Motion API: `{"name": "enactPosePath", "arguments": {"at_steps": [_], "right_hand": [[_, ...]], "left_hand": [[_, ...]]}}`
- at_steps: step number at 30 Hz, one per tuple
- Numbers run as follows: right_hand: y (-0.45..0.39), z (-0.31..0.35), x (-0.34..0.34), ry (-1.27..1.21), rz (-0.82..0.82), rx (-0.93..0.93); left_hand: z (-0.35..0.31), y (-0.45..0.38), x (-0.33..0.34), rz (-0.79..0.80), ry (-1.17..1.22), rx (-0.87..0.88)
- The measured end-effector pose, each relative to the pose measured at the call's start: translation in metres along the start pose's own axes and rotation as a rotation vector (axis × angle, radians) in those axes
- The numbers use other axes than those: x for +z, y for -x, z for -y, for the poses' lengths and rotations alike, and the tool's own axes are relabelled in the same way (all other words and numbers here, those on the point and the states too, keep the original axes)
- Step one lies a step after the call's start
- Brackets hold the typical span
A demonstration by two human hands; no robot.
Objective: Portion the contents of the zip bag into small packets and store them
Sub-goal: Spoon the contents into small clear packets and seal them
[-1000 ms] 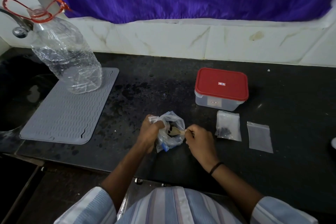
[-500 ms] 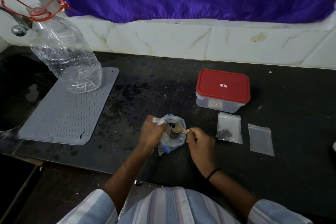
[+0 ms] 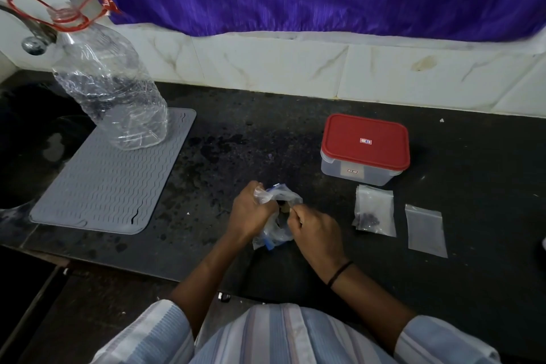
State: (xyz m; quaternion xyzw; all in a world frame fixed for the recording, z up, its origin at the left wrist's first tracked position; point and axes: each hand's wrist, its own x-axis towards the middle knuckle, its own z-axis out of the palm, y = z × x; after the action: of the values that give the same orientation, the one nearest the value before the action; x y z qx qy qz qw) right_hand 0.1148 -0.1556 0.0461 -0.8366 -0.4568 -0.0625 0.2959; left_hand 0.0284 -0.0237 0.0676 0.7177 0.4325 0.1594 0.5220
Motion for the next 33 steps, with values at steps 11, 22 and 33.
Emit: {"name": "enactPosePath", "arguments": {"at_steps": [11,22,33], "right_hand": [[0.0,-0.011,0.001,-0.519,0.096,0.476],[0.008,-0.019,-0.003,-0.974,0.159,0.748],[0.015,-0.025,-0.018,-1.054,0.135,0.788]], "left_hand": [[-0.001,-0.013,-0.008,0.124,0.19,-0.062],[0.005,-0.02,-0.005,-0.04,0.091,-0.074],[0.01,-0.014,-0.015,-0.009,0.046,-0.034]]}}
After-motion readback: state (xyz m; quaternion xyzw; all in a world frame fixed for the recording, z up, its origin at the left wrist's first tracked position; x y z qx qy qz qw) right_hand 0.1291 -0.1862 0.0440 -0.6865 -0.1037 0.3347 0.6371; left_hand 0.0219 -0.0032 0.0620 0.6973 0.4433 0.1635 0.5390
